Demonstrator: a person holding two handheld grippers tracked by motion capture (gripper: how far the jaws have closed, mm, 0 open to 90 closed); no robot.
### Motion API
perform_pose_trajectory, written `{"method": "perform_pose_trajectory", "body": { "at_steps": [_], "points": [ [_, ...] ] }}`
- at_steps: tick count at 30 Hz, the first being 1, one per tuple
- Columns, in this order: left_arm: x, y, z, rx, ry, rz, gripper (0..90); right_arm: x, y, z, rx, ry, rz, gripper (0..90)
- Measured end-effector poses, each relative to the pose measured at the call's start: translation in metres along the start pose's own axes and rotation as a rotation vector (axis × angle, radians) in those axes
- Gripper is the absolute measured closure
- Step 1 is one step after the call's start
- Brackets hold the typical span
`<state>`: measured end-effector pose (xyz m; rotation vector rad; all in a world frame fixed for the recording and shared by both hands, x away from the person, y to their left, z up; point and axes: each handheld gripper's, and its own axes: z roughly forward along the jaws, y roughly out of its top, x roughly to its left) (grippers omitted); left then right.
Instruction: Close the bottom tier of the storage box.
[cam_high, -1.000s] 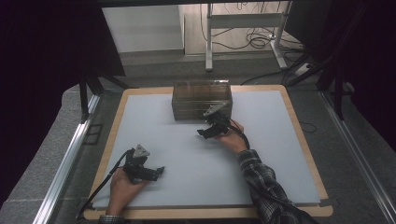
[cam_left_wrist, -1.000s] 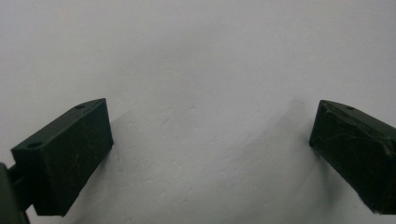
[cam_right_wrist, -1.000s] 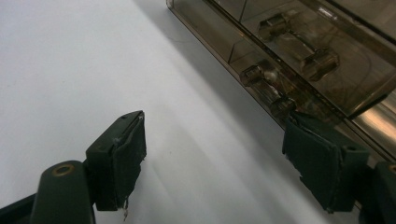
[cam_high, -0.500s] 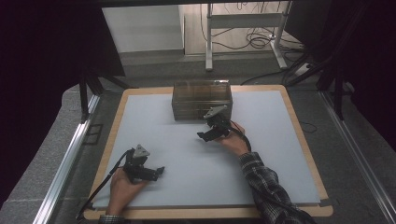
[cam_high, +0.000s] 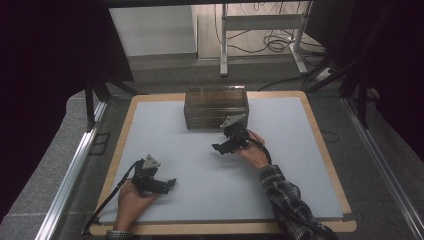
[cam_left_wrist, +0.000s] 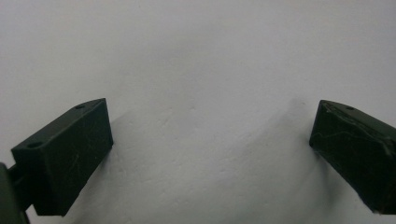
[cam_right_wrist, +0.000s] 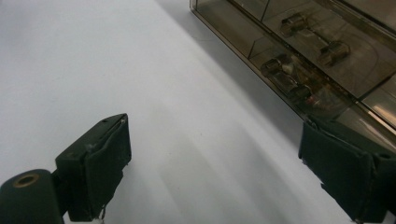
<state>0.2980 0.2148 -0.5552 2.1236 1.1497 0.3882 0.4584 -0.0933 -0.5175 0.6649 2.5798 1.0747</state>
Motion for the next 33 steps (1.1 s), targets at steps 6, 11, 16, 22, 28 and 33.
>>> {"method": "perform_pose_trajectory", "body": {
  "at_steps": [6,11,16,22,28,33],
  "points": [
    [0.000,0.000,0.000,0.000,0.000,0.000,0.0,0.002,-0.002,-0.003,0.007,-0.005,-0.012,7.7],
    [0.000,0.000,0.000,0.000,0.000,0.000,0.0,0.006,-0.003,-0.004,0.016,-0.007,-0.024,7.3],
    [0.000,0.000,0.000,0.000,0.000,0.000,0.0,0.008,-0.004,-0.005,0.021,-0.008,-0.031,7.0],
    [0.000,0.000,0.000,0.000,0.000,0.000,0.0,0.010,-0.006,-0.007,0.030,-0.010,-0.040,6.8],
    [0.000,0.000,0.000,0.000,0.000,0.000,0.0,0.013,-0.007,-0.012,0.029,-0.010,-0.041,6.8],
    [0.000,0.000,0.000,0.000,-0.001,-0.001,0.0,0.016,-0.008,-0.017,0.032,-0.007,-0.038,6.6]
  ]
}}
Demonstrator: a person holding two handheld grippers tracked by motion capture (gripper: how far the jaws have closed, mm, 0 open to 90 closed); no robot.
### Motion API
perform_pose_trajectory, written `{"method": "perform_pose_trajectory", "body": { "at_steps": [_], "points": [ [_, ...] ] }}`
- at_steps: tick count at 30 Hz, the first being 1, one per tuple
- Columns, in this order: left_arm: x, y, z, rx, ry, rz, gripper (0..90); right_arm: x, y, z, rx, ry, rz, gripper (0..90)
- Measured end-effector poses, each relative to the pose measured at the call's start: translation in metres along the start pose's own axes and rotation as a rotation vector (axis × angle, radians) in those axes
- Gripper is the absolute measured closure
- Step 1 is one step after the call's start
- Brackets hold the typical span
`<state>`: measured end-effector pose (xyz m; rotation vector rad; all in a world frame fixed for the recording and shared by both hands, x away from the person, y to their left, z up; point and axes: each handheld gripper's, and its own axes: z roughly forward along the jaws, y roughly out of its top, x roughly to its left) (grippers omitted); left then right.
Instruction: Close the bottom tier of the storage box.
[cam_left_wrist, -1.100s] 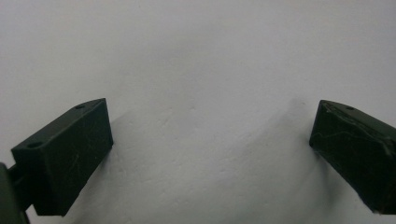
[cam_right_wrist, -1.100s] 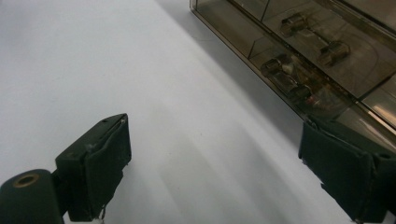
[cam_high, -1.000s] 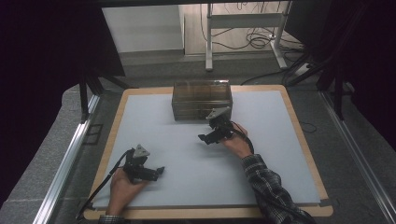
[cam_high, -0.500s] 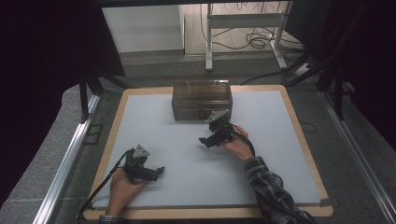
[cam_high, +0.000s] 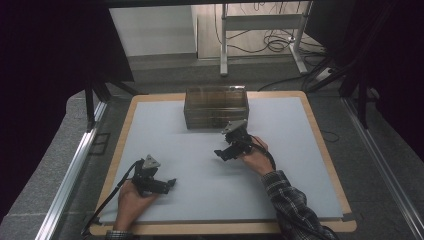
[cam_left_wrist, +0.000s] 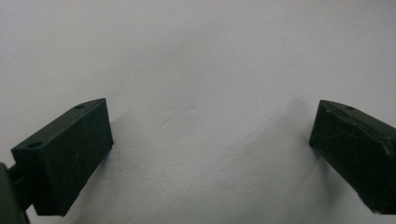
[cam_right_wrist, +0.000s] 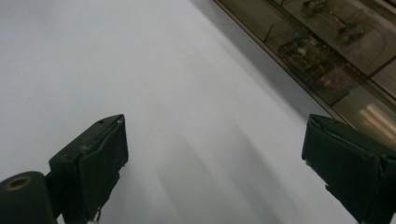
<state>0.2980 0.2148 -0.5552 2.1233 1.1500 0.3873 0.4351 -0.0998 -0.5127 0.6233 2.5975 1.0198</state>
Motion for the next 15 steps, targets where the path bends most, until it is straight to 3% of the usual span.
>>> {"method": "perform_pose_trajectory", "body": {
  "at_steps": [15],
  "points": [
    [-0.0001,0.0000,0.0000,0.000,0.000,0.000,0.0,0.0054,-0.0055,-0.0076,0.011,-0.005,-0.010,4.7]
  ]
}}
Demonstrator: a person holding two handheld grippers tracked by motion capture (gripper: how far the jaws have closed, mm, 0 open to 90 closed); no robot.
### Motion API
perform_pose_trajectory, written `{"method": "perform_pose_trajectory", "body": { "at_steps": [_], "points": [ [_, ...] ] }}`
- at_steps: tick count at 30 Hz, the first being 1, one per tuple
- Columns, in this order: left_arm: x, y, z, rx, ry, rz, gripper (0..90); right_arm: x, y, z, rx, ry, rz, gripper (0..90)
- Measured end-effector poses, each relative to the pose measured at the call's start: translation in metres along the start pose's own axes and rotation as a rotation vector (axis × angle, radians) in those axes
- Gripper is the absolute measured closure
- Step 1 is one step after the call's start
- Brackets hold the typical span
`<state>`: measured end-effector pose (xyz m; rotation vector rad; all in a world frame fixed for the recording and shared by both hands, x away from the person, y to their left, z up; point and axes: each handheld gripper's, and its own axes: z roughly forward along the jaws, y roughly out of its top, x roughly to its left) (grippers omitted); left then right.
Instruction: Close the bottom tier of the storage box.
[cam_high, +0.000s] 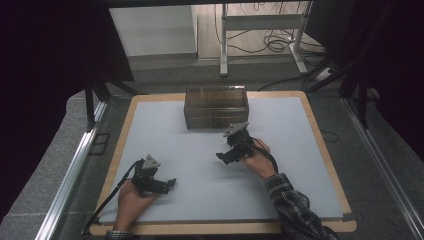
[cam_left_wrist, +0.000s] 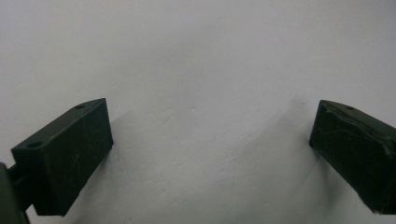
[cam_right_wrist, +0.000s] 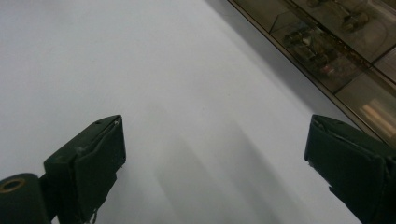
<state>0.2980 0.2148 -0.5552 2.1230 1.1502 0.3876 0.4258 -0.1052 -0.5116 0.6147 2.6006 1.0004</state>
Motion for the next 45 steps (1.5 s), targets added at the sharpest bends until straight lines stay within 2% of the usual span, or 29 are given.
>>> {"method": "perform_pose_trajectory", "body": {
  "at_steps": [11,26,45],
  "points": [
    [0.000,0.000,0.000,0.000,0.000,0.000,0.0,0.003,-0.005,-0.011,-0.008,-0.008,-0.006,4.4],
    [0.000,0.000,0.000,0.000,0.000,0.000,0.0,0.005,-0.012,-0.024,-0.018,-0.010,0.012,3.4],
    [0.000,0.000,0.000,0.001,0.000,0.000,0.0,0.009,-0.026,-0.036,-0.008,-0.017,0.016,3.3]
  ]
}}
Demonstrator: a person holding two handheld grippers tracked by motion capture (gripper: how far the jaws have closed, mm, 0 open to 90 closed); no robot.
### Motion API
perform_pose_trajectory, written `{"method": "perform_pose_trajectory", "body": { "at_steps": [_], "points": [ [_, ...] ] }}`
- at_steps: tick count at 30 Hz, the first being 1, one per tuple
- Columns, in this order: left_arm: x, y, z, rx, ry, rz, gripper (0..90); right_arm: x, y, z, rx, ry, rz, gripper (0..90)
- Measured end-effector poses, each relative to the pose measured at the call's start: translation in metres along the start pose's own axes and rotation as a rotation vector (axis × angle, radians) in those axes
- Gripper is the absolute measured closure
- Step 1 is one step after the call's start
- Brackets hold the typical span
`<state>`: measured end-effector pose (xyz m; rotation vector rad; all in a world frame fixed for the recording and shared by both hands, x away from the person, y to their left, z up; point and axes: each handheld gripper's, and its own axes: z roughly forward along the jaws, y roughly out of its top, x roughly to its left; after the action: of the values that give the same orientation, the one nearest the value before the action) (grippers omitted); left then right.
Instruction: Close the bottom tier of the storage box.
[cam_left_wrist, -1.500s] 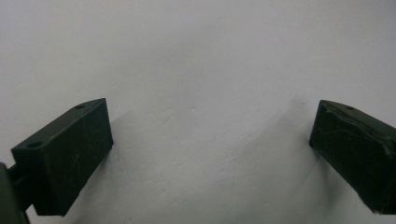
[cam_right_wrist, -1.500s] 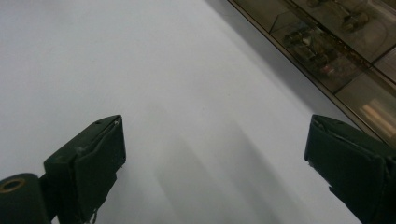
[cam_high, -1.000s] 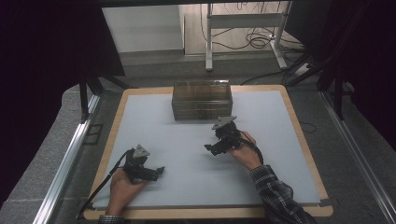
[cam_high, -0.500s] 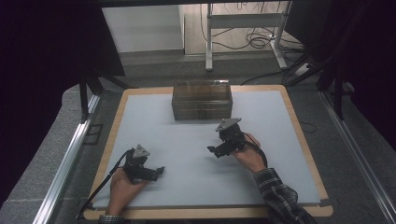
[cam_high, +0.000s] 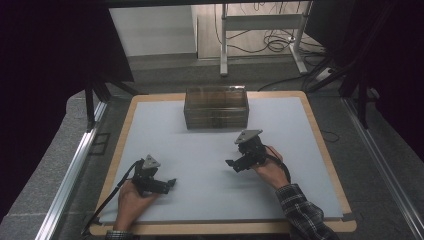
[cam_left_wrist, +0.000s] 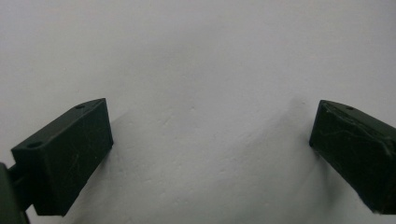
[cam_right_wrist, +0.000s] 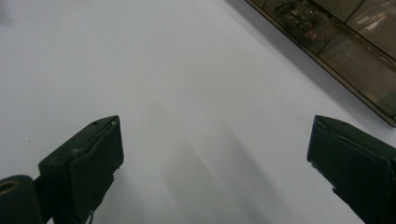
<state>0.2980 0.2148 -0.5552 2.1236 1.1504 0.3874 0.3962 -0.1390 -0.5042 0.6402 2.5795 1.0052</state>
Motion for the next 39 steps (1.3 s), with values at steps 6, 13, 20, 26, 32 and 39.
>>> {"method": "perform_pose_trajectory", "body": {
  "at_steps": [6,13,20,26,32,39],
  "points": [
    [0.000,0.000,0.000,0.000,0.000,0.000,0.0,0.001,-0.005,-0.004,0.000,0.000,0.006,3.3],
    [0.000,0.000,0.000,0.000,0.000,0.000,0.0,0.000,-0.011,-0.011,0.001,-0.010,0.012,3.3],
    [0.000,0.000,0.000,0.001,0.000,0.001,0.0,-0.001,-0.017,-0.017,0.001,-0.018,0.015,3.3],
    [0.000,0.000,0.000,0.002,0.000,0.000,0.0,-0.002,-0.021,-0.022,0.002,-0.027,0.022,3.3],
    [0.000,0.000,0.000,0.001,0.000,0.000,0.0,-0.003,-0.024,-0.028,0.002,-0.037,0.028,3.3],
    [0.000,0.000,0.000,0.003,-0.001,0.000,0.0,-0.005,-0.029,-0.035,-0.002,-0.049,0.033,3.3]
  ]
}}
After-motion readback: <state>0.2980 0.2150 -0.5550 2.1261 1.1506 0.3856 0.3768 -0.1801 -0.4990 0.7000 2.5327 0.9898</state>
